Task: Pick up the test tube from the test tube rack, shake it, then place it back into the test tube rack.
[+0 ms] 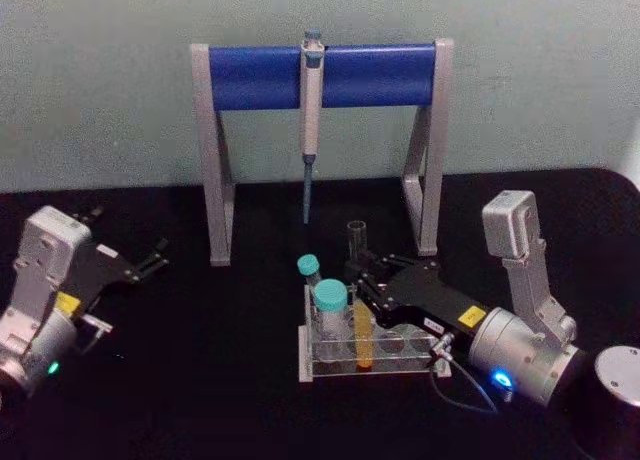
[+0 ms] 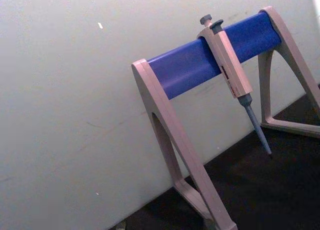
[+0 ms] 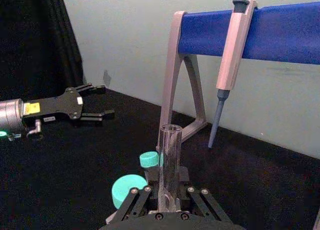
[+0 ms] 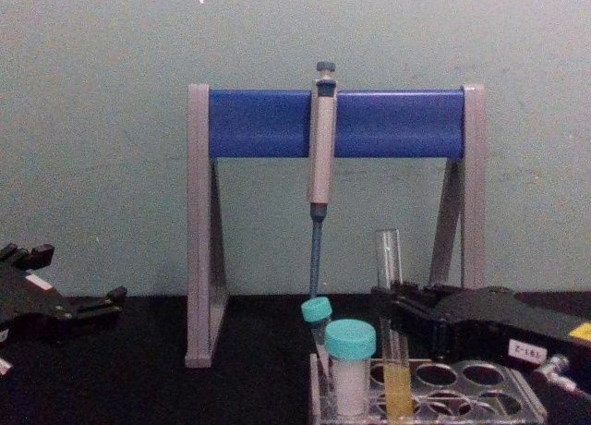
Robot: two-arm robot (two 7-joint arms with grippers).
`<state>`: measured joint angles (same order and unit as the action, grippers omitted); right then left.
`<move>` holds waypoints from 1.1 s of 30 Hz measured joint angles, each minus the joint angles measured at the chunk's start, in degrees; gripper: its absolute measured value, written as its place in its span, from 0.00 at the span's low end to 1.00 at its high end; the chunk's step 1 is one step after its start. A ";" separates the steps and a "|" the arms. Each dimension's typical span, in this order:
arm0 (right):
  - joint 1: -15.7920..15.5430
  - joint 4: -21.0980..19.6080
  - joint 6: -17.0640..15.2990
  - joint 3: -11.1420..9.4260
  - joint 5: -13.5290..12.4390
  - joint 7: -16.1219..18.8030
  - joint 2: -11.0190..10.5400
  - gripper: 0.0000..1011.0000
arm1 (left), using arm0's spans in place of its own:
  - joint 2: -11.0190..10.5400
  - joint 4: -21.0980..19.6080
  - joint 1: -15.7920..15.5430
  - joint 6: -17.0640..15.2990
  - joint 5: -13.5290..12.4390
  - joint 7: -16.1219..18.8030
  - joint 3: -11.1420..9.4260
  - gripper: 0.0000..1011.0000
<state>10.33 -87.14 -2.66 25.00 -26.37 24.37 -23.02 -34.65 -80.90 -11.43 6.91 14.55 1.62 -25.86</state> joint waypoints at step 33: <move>-3.45 -1.08 7.44 -1.73 1.99 1.19 0.26 0.23 | 0.00 0.00 0.00 0.00 0.00 0.00 0.00 0.99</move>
<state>6.88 -88.23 4.77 23.27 -24.38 25.57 -22.76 -34.65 -80.90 -11.43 6.91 14.55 1.62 -25.86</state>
